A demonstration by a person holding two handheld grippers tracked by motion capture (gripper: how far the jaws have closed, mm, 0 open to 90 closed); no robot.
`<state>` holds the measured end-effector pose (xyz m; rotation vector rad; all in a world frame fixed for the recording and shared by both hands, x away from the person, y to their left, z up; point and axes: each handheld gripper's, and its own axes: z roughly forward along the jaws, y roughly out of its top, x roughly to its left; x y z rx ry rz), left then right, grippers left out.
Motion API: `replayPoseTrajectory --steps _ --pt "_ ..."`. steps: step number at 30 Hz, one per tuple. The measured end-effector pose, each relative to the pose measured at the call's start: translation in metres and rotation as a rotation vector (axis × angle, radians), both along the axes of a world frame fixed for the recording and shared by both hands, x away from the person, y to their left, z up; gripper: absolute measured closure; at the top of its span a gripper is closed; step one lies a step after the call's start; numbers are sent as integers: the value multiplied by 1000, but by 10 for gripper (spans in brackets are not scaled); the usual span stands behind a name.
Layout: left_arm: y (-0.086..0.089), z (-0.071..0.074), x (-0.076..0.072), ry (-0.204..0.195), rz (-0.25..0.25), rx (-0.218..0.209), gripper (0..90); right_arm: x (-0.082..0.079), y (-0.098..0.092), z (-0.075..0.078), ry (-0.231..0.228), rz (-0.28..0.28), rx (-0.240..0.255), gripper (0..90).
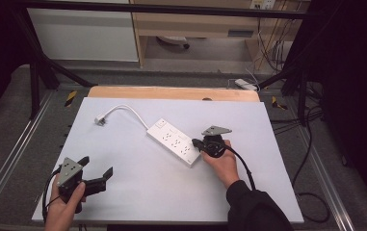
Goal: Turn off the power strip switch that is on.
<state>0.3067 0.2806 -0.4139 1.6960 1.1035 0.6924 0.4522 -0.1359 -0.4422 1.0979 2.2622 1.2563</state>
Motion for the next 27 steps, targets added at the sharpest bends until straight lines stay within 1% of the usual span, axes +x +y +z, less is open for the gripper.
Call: replayPoseTrajectory --steps 18,27 --pt "0 0 0 1 1 -1 52 -1 0 -1 -6 -1 -1 900" --pt "0 0 0 2 2 -1 52 -1 -1 -2 -11 1 7 900"
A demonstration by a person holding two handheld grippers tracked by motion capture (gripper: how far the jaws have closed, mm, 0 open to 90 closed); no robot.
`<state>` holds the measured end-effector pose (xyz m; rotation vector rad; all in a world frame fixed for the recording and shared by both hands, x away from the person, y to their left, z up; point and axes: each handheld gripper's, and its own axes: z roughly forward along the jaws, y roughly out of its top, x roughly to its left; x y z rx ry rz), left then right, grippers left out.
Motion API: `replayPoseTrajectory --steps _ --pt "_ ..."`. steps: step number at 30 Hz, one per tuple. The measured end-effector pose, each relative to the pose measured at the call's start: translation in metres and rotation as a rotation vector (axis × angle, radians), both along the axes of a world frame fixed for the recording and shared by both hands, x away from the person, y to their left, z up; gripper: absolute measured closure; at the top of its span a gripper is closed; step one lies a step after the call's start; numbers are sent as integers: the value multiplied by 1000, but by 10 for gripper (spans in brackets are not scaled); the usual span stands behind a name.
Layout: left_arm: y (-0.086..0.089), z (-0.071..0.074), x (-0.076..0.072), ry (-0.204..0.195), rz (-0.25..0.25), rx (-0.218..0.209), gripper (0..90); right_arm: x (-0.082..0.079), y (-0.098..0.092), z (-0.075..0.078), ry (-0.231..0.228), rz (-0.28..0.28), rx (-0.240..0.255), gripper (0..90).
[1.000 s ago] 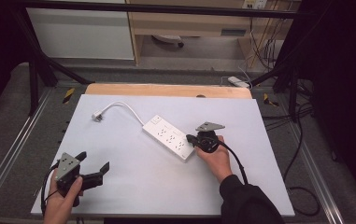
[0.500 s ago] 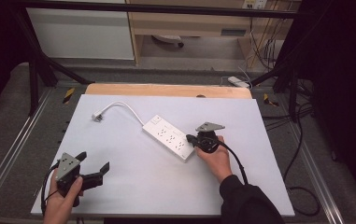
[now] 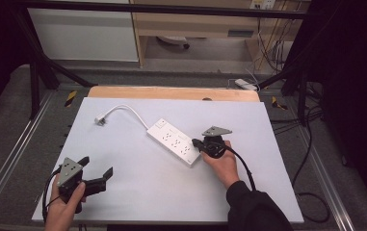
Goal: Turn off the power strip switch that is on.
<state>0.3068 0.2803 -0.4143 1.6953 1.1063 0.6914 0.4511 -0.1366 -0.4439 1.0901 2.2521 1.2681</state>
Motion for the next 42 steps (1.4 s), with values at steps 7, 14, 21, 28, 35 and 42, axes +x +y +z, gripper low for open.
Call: replayPoseTrajectory --steps 7,14,21,28,35,42 --pt "0 0 0 1 -2 3 52 0 0 0 -4 0 2 900" --pt "0 0 0 0 -1 4 52 0 0 -1 -6 0 4 900" --pt "0 0 0 -2 0 8 52 -1 -1 -2 -13 0 12 900" --pt "0 0 0 1 -2 8 52 -1 -1 -2 -17 3 9 900" --pt "0 0 0 -1 -1 9 52 -2 -4 -5 -14 2 13 900" --pt "0 0 0 -1 -1 11 52 -2 -7 -4 0 -4 8 900"
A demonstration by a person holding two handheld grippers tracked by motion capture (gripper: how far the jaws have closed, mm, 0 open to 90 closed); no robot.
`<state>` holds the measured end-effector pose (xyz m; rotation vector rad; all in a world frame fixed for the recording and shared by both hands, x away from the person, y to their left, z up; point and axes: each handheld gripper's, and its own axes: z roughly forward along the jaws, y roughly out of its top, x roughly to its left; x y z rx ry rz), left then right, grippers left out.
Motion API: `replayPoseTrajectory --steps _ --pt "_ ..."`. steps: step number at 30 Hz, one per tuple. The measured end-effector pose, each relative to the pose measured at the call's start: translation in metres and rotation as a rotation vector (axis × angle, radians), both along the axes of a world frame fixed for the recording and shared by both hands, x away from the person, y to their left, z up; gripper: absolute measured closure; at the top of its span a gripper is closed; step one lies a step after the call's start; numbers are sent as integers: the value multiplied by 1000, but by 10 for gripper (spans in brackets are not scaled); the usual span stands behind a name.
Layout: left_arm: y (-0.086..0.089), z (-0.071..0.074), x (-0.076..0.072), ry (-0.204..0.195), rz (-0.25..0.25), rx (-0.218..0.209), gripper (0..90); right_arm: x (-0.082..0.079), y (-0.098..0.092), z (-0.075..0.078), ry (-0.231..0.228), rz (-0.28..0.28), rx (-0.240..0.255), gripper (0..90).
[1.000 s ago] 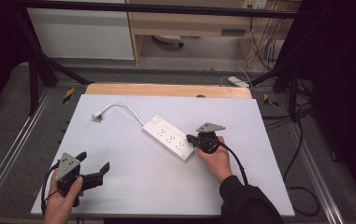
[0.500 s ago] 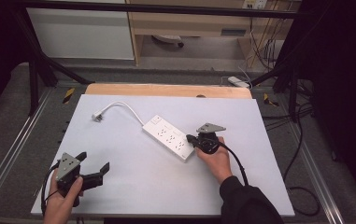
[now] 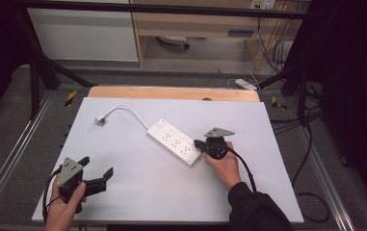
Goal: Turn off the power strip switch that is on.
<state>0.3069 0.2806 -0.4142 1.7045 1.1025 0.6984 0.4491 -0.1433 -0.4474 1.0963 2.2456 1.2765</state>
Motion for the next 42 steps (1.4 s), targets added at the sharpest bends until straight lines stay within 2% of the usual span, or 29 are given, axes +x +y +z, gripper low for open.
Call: replayPoseTrajectory --steps 22,42 --pt "0 -1 0 4 2 -12 52 -1 3 12 -16 14 2 900" --pt "1 -1 0 5 2 -6 52 -5 -5 27 -39 7 39 900"
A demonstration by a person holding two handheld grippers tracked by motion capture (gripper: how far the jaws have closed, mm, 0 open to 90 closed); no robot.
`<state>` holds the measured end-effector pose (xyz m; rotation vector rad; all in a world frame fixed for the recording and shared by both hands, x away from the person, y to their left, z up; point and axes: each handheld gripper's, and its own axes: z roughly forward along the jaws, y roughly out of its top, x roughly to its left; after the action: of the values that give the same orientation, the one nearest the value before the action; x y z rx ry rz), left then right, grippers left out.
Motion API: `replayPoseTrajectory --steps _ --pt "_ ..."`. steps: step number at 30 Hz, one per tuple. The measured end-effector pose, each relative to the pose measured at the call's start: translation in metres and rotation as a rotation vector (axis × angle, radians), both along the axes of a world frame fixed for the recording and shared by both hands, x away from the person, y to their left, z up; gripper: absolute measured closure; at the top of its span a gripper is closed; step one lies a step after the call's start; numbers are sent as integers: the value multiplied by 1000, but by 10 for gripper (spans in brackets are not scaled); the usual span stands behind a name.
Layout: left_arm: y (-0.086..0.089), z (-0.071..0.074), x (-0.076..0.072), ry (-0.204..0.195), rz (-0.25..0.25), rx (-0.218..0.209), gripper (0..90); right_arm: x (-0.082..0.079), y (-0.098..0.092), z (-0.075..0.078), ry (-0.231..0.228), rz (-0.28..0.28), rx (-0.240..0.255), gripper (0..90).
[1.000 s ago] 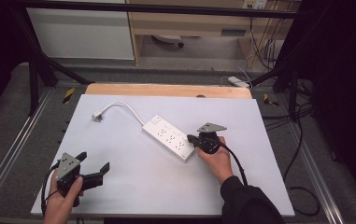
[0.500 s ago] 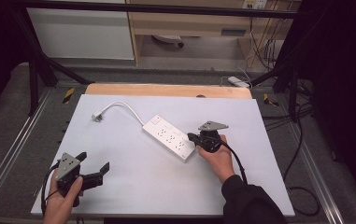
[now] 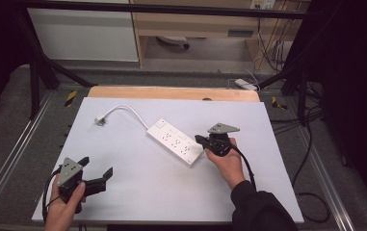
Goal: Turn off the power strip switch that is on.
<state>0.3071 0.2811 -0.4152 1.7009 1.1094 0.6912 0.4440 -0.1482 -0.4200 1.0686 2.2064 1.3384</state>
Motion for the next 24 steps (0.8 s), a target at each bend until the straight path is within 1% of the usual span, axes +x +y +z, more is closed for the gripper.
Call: replayPoseTrajectory --steps 24 --pt "0 0 0 1 1 4 52 -7 -15 22 -39 -14 38 900"
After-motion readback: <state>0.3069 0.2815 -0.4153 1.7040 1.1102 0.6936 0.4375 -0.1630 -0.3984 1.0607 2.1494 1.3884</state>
